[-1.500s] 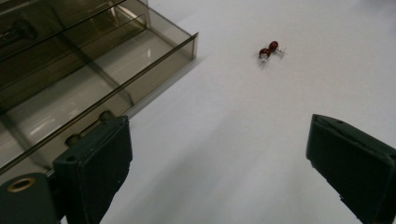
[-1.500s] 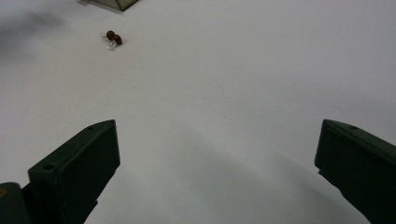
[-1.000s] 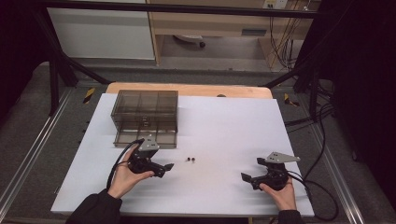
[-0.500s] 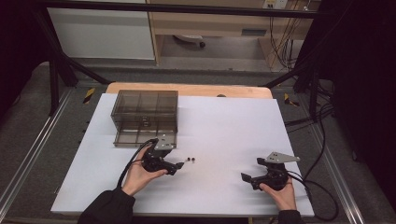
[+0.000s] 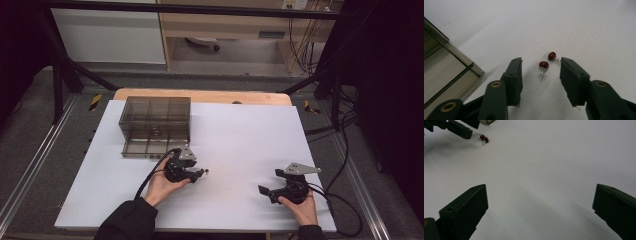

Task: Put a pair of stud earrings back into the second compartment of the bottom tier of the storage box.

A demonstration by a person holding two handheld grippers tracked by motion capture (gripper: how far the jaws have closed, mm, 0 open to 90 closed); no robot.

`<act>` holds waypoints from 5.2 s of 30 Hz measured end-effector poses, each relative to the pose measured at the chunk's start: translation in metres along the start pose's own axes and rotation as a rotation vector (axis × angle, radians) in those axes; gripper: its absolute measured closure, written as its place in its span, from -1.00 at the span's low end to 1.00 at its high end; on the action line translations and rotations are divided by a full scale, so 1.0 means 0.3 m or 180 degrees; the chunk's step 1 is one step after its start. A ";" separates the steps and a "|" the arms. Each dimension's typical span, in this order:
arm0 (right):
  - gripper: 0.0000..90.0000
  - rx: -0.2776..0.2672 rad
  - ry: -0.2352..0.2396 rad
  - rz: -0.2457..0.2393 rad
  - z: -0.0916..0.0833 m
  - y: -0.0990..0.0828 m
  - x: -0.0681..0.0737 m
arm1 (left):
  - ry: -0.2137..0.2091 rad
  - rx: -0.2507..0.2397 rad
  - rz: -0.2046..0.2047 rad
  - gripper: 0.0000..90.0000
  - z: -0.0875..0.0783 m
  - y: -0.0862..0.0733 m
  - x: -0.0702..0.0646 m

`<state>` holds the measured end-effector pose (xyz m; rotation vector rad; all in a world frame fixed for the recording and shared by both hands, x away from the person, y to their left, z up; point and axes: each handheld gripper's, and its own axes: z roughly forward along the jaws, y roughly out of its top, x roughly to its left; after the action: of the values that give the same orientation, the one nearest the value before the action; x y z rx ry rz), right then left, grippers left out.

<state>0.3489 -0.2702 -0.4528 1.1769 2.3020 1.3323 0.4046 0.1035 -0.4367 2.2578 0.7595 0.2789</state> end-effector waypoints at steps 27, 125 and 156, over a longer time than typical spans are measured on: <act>-0.98 0.0012 -0.0002 -0.0002 0.003 -0.001 0.000 | -0.0087 0.0054 0.0009 0.81 0.044 -0.005 0.001; -0.98 0.0035 -0.0011 0.0008 0.004 -0.002 0.000 | 0.0735 0.0112 -0.0702 0.78 -0.177 -0.103 0.378; -0.98 0.0035 -0.0009 0.0004 0.004 -0.002 0.001 | 0.0434 -0.0212 -0.0599 -0.66 -0.268 -0.110 0.224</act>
<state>0.3492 -0.2693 -0.4539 1.1829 2.3098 1.3194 0.4113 0.2082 -0.4041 2.1033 1.0124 0.3652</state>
